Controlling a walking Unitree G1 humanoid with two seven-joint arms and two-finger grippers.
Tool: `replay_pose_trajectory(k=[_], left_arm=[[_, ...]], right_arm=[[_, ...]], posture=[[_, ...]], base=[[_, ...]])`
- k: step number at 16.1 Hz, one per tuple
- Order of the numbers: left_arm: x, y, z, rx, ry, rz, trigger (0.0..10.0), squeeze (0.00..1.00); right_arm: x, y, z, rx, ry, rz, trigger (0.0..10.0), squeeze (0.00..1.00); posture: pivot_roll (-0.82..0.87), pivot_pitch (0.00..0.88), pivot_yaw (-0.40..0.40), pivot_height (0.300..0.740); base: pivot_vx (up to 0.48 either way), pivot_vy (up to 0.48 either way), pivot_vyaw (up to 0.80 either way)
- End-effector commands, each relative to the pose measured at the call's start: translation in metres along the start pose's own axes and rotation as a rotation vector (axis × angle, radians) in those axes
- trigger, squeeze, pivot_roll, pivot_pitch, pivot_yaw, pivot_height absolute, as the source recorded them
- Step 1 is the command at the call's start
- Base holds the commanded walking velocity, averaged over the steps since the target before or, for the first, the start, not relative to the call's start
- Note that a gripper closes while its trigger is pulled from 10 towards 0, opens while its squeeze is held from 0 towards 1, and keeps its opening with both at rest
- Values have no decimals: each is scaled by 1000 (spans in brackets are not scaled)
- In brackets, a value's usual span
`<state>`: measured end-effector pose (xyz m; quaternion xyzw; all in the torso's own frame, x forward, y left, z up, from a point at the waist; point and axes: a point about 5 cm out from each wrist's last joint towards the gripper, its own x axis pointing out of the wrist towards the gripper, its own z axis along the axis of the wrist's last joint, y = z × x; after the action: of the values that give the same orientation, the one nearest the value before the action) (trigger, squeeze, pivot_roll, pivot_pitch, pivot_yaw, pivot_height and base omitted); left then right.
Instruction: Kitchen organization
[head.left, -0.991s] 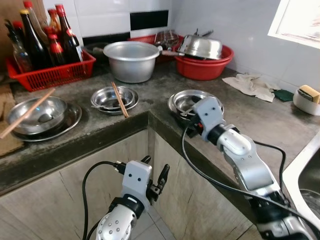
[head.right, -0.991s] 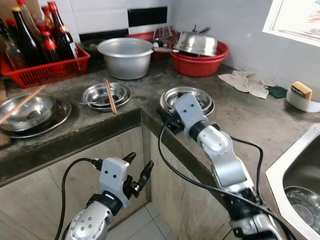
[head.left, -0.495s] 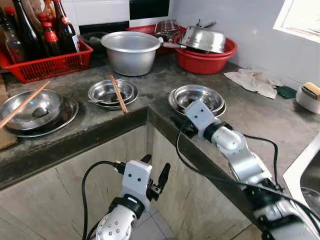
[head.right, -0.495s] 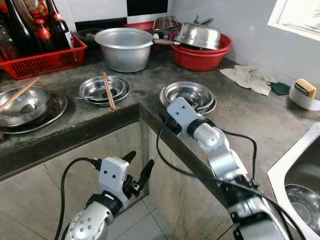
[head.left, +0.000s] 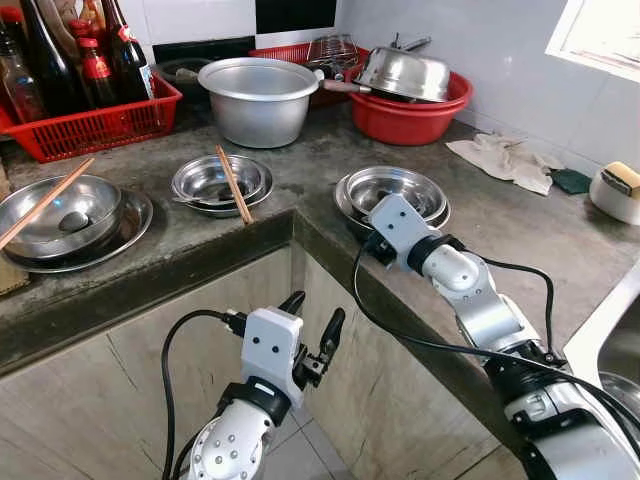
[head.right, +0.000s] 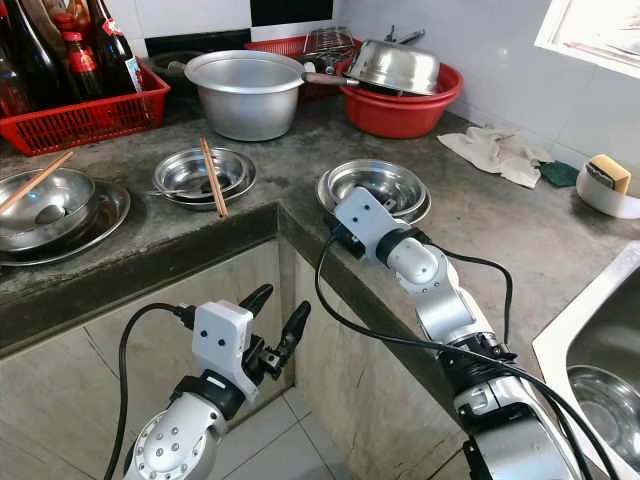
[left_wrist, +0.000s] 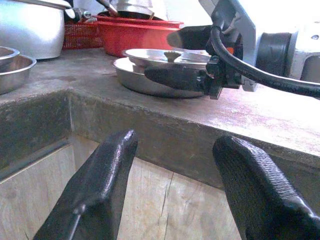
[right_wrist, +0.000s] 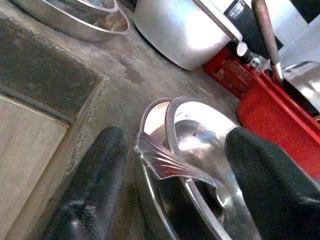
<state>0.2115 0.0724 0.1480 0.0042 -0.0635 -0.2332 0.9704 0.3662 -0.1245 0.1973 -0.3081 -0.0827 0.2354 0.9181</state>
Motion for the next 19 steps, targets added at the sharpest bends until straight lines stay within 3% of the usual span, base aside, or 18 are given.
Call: replay_pose_trajectory(k=[1,11,14,16,19], left_arm=[[0,-2,4,-3,-25,-15,10000,0],[1,1,3,19,-15,-12,10000,0],[3,3,2,28,-14,-12,10000,0],[4,5,1,35,-12,-11,10000,0],[6,7,-1,39,-8,-5,10000,0]], right_arm=[[0,-8,0,-39,-2,-19,0,0],[3,-17,4,-65,-34,-60,0,0],[2,-25,11,-62,-69,-127,0,0],[-4,-46,33,-8,-181,-310,0,0],[-24,-50,54,149,-321,-451,0,0]], posture=[[96,80,-99,740],[100,57,-95,740],[98,39,-86,740],[101,27,-87,740],[98,12,-81,740]], base=[[0,0,0],[0,0,0],[0,0,0],[0,0,0],[0,0,0]])
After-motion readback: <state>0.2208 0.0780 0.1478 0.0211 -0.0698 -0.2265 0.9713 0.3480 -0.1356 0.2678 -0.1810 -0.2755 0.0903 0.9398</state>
